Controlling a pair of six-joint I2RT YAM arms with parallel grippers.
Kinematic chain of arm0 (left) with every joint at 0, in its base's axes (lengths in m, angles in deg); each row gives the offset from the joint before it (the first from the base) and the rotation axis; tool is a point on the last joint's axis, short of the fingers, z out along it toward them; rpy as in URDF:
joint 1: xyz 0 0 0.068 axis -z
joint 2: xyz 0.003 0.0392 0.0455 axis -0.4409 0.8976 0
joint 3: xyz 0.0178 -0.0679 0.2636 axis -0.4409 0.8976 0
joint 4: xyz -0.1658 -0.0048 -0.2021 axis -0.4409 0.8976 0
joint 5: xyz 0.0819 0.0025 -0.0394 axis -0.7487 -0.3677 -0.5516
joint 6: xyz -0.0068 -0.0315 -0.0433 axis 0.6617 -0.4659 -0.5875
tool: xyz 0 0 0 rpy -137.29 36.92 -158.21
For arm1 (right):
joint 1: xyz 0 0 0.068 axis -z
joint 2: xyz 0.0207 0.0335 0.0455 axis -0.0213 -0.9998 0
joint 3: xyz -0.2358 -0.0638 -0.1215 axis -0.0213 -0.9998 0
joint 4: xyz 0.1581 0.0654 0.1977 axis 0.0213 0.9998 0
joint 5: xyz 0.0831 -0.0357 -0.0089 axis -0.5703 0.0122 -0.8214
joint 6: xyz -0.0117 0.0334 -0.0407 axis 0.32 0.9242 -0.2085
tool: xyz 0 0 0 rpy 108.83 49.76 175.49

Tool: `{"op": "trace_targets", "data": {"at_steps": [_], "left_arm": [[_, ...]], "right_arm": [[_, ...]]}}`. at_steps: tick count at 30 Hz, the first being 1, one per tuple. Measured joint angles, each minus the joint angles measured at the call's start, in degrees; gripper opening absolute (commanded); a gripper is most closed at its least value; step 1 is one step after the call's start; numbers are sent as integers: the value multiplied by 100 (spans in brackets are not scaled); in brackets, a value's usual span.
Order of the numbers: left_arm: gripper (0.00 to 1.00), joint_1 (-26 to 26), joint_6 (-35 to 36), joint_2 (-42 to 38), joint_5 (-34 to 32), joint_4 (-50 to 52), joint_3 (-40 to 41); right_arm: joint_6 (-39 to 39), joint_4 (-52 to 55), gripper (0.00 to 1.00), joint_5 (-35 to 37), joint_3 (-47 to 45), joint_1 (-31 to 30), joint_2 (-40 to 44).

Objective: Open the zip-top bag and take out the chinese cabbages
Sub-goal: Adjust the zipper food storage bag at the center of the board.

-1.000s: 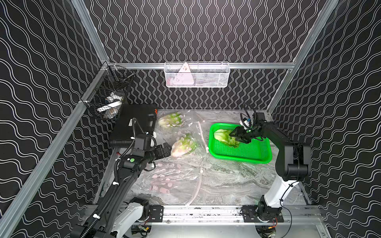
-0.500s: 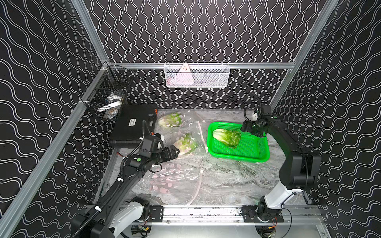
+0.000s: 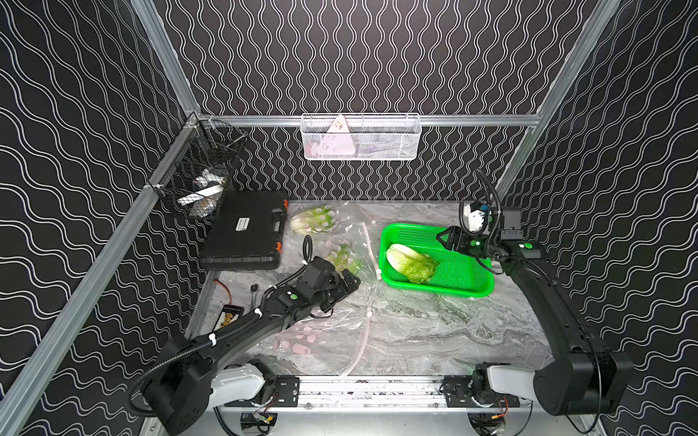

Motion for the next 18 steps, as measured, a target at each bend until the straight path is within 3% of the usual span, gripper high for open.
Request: {"op": "trace_targets", "data": {"at_steps": [8,18], "left_arm": [[84,503,-1377,831,-415,-1460,33],[66,852,-2155,1624,-1032,-2459,-229]], "right_arm": [[0,-13,73,-181,-280,-227,319],[-83,13,73,-76,-304,-564,407]]}}
